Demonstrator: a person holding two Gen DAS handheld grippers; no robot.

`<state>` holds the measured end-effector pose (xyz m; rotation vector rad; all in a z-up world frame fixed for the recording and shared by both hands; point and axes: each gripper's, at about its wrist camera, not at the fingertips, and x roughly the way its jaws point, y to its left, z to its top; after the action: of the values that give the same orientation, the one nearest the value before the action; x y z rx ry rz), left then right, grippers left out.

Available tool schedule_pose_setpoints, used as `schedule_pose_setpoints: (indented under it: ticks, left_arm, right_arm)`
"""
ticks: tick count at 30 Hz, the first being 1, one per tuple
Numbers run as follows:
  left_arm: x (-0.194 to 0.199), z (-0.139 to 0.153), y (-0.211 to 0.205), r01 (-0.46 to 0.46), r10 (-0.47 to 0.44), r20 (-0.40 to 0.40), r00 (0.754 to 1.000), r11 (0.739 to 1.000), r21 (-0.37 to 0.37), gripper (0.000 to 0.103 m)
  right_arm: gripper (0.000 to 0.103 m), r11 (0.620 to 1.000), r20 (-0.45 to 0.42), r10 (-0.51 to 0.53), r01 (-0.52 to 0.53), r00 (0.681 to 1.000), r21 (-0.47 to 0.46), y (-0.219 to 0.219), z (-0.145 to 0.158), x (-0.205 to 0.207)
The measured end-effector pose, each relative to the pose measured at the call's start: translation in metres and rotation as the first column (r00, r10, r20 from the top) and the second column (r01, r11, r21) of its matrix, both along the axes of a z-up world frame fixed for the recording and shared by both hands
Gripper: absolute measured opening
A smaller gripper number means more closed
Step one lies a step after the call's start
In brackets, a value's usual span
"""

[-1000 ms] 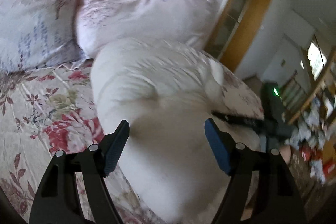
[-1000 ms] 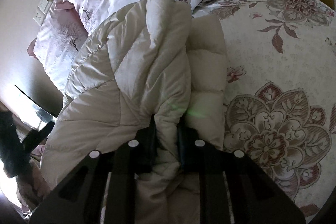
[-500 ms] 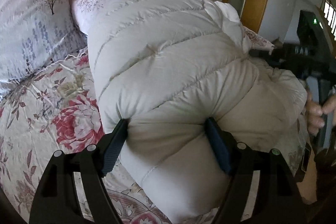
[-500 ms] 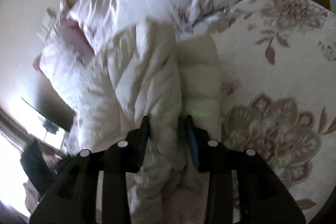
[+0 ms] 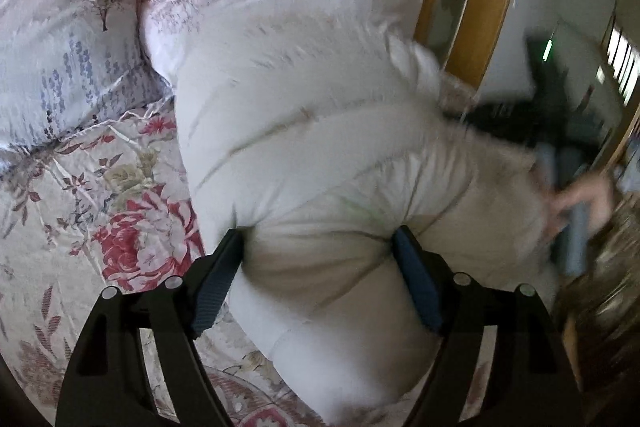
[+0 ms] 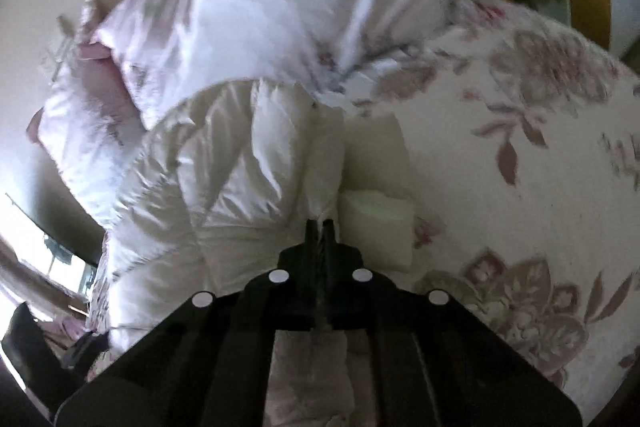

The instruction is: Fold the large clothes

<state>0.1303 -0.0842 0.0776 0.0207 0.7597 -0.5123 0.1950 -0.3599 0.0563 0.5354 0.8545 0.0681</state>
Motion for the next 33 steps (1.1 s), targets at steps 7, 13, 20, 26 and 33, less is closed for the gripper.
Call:
schedule_pose_setpoints:
  ticks: [7, 13, 20, 26, 33]
  left_arm:
    - [0.021, 0.015, 0.036, -0.129, 0.126, -0.031, 0.992, 0.974, -0.187, 0.078]
    - [0.039, -0.005, 0.062, -0.205, 0.151, -0.181, 0.972, 0.920, -0.335, 0.078]
    - [0.047, -0.015, 0.068, -0.217, 0.132, -0.237, 0.963, 0.899, -0.380, 0.078]
    - [0.060, -0.025, 0.066, -0.217, 0.098, -0.289, 0.952, 0.884, -0.413, 0.080]
    - [0.075, -0.040, 0.064, -0.217, 0.048, -0.350, 0.935, 0.861, -0.460, 0.083]
  right_arm:
    - [0.004, 0.995, -0.049, -0.006, 0.001, 0.999, -0.098, 0.012, -0.016, 0.008]
    - [0.042, 1.000, -0.060, 0.019, -0.020, 0.998, -0.006, -0.006, -0.006, 0.003]
    - [0.101, 0.983, 0.011, 0.058, -0.059, 0.998, 0.172, -0.033, 0.019, -0.013]
    - [0.101, 0.956, -0.100, 0.141, -0.110, 0.985, 0.270, -0.034, 0.003, 0.001]
    - [0.101, 0.917, -0.185, 0.285, -0.212, 0.940, 0.338, -0.017, -0.020, 0.018]
